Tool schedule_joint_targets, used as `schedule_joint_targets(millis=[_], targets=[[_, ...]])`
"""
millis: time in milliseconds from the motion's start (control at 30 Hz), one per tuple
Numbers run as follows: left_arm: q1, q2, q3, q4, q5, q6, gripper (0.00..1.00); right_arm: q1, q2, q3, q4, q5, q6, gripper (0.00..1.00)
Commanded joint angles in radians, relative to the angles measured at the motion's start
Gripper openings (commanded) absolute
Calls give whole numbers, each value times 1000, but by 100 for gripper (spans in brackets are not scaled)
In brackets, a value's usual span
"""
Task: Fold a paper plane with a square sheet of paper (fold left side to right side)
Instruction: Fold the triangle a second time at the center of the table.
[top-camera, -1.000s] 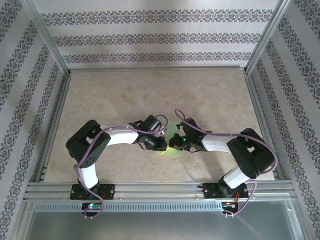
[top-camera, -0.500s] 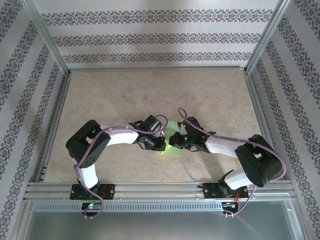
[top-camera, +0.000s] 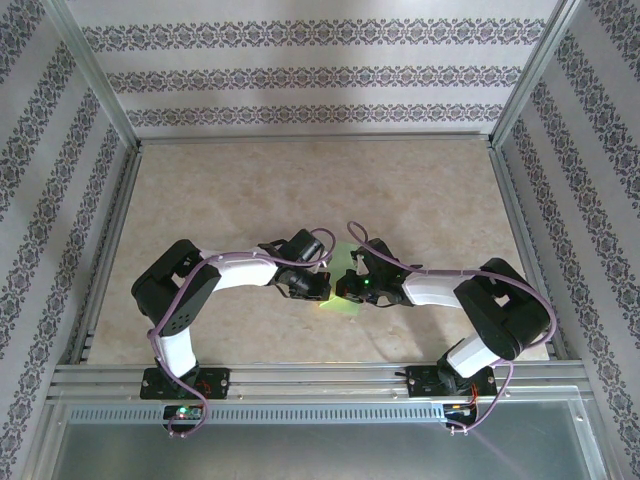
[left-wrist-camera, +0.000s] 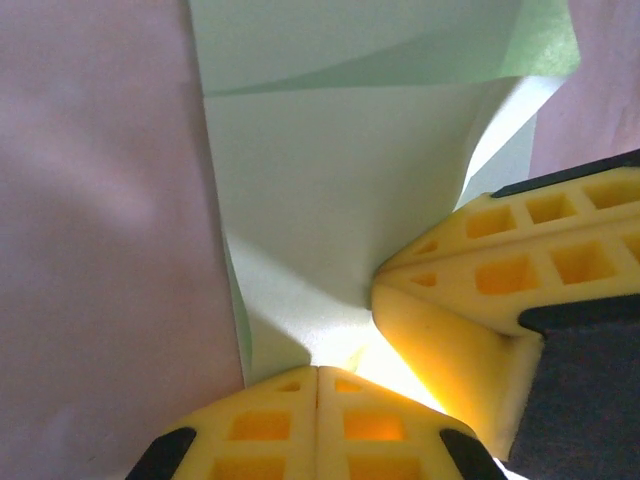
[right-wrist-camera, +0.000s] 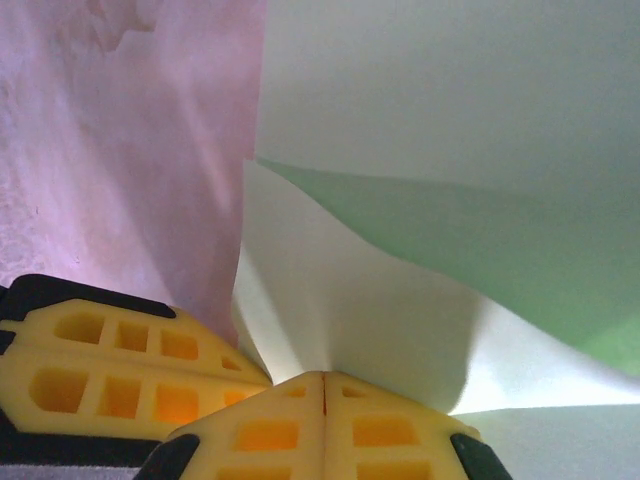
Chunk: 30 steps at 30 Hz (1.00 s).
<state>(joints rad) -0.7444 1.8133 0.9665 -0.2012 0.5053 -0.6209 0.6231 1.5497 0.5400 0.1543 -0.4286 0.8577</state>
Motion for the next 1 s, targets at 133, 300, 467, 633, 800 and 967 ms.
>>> schedule_joint_targets(millis=[133,300,467,633,800,967], targets=[[5,42,7,-132,-90,0,0,-44,16,-14,-35,43,-49,0],[5,49,7,-130,-86,-1,0,-77,18,-7,-43,47,-67,0],[5,54,6,-132,-85,-3,0,-120,21,12,-68,42,-98,0],[5,55,3,-130,-84,-5,0,-181,21,12,-89,40,-133,0],[5,57,3,-131,-83,-5,0,-261,30,8,-110,31,-176,0],[5,57,2,-128,-81,-6,0,-345,26,12,-126,21,-209,0]])
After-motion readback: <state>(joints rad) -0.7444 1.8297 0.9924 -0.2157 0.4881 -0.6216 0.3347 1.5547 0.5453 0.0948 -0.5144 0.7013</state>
